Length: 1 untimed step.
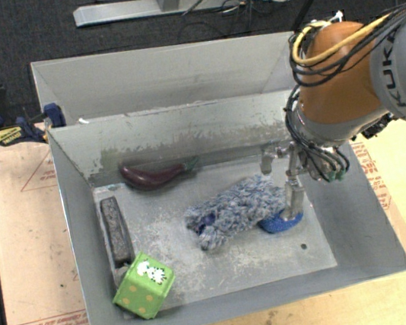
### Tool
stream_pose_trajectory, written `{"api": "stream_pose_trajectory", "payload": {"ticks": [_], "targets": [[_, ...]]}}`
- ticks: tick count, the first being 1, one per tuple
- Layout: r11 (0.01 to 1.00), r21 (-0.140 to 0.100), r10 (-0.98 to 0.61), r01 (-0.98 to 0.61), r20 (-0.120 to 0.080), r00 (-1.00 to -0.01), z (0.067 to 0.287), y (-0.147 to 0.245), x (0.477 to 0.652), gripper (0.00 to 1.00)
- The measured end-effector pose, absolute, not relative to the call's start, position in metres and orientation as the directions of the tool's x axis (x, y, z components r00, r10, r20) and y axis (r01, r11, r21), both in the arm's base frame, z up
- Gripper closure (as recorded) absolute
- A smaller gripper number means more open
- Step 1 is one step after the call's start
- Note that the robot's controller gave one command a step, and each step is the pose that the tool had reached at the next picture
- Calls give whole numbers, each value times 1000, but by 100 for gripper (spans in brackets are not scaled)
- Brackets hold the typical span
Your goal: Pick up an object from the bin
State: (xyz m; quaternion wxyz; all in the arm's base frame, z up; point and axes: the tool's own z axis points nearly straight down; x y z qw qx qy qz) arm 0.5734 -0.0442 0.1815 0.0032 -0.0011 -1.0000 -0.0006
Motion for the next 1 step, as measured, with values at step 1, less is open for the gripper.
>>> {"api": "stream_pose_trajectory", "payload": {"ticks": [1], "targets": [[1000, 1, 1, 1, -2, -1000, 186, -44, 575, 0]]}}
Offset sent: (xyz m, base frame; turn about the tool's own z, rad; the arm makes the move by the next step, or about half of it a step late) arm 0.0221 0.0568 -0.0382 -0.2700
